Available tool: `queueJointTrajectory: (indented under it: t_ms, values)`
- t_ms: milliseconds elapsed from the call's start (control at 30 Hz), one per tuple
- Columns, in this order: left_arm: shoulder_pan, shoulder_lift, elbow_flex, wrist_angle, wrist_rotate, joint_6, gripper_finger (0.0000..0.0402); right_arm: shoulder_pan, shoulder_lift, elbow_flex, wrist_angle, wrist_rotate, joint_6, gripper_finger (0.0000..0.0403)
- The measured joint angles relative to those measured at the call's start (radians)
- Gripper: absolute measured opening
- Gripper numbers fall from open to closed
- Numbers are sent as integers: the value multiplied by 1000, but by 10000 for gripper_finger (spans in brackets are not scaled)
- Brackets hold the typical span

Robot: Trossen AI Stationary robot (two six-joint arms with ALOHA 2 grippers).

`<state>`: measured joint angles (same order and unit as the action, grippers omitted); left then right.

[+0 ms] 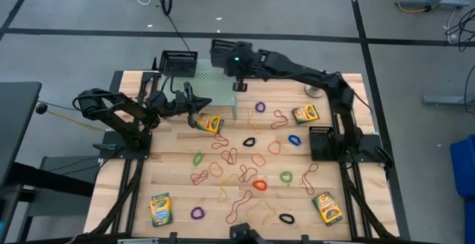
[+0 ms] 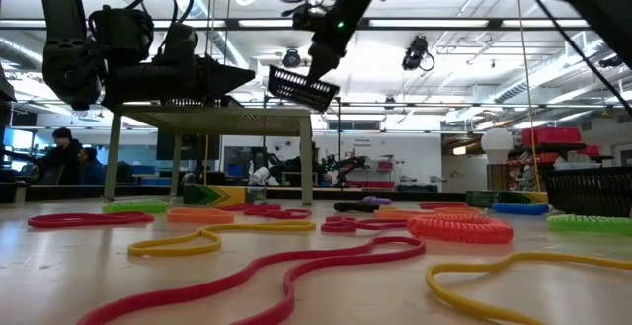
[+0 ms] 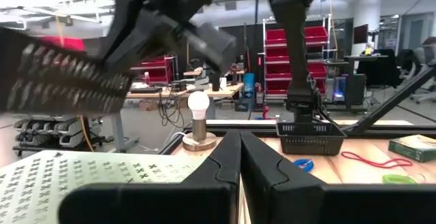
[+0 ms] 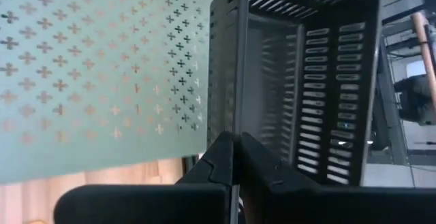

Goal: Pick & Place Office Desk Supplies
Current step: Put the top black bin on the shelf

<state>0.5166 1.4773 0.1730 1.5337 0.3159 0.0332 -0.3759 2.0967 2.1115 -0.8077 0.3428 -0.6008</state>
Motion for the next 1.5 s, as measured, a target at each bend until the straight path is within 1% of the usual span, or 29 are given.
queueJointTrajectory:
  t_ms: [100,200,433,600,1200,1300,1500]
  values:
    - [0,0,0,-8,1,9,8,0,45,33,0,-3,-25,11]
    - [0,0,0,-14,0,10,8,2,64,37,7,-4,-26,11]
    - [0,0,0,-14,0,12,8,14,74,35,39,-12,-19,14]
    - [0,0,0,-14,0,12,8,25,74,35,44,-71,-2,18]
    - [0,0,0,-14,0,12,8,33,82,34,64,-74,39,21]
    - [0,0,0,-14,0,12,8,32,83,34,70,-74,39,32]
    - [0,0,0,-14,0,12,8,33,83,34,90,-74,39,77]
